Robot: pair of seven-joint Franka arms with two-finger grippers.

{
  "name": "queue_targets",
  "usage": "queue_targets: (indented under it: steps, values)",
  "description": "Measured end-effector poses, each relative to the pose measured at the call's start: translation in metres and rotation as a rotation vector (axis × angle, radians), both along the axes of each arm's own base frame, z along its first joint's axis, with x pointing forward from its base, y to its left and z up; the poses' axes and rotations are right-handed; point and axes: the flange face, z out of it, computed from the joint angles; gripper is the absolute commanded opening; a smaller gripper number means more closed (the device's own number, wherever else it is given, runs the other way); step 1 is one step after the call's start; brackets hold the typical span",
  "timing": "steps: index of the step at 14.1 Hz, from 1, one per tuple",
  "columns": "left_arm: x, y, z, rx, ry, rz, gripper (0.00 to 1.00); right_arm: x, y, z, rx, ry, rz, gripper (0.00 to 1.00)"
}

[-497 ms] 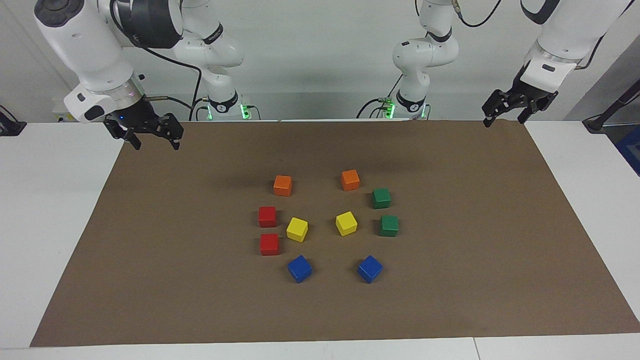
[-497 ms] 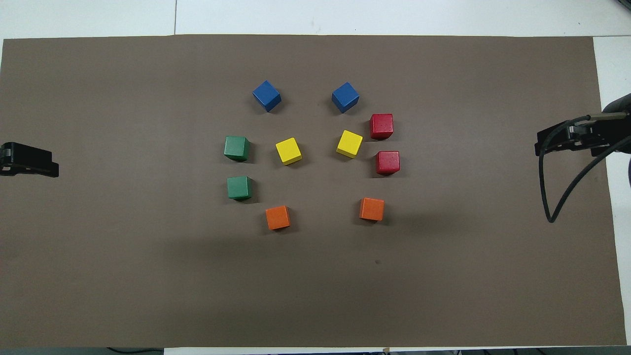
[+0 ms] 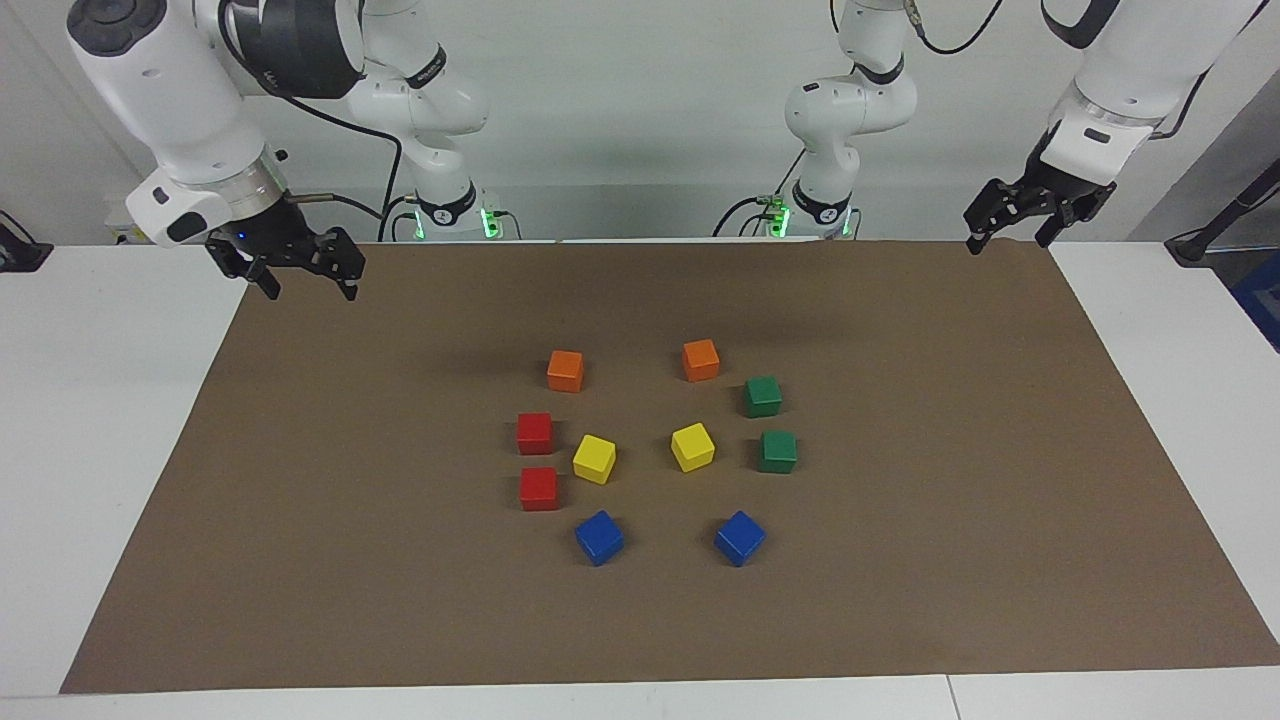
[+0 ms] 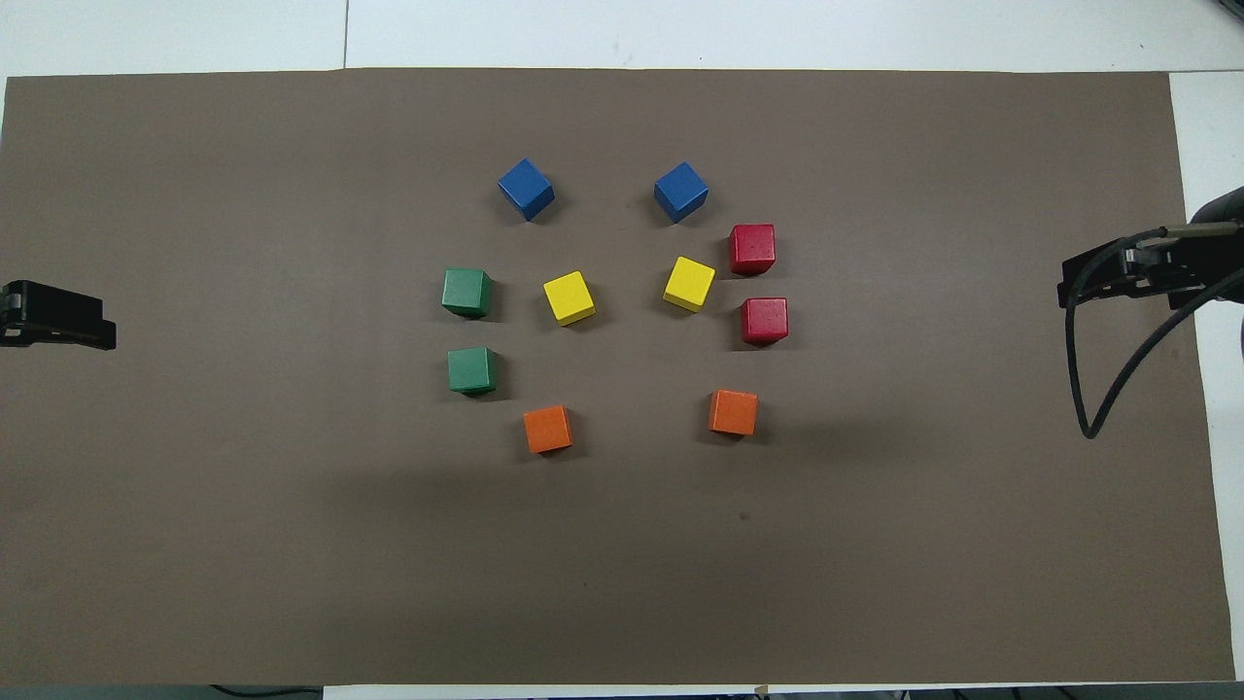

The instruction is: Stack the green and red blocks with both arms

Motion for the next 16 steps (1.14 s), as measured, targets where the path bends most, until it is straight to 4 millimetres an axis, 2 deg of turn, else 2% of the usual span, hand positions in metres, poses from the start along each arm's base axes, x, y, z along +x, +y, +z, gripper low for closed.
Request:
queue_targets:
  steps: [6,9,11,12,15,16]
  values:
    - [0.000,0.000,0.000,0.000,0.002,-0.002,1.00,-0.001,0.005,-0.002,0.000,0.002,0.004,1.00]
    - [-0.001,-0.007,-0.004,0.001,0.010,-0.019,1.00,0.001,0.024,-0.004,-0.004,-0.003,-0.017,1.00]
    - [-0.005,-0.024,-0.011,0.001,0.025,-0.052,1.00,0.010,0.051,-0.013,-0.004,-0.028,-0.038,1.00]
    - [-0.008,-0.035,-0.015,-0.003,0.032,-0.071,1.00,0.016,0.071,-0.021,-0.003,-0.040,-0.061,1.00]
    - [-0.016,-0.078,-0.031,-0.005,0.027,-0.131,1.00,0.036,0.147,-0.056,0.009,-0.083,-0.104,1.00]
    - [-0.018,-0.094,-0.040,-0.005,0.024,-0.145,1.00,0.042,0.165,-0.069,0.015,-0.095,-0.101,1.00]
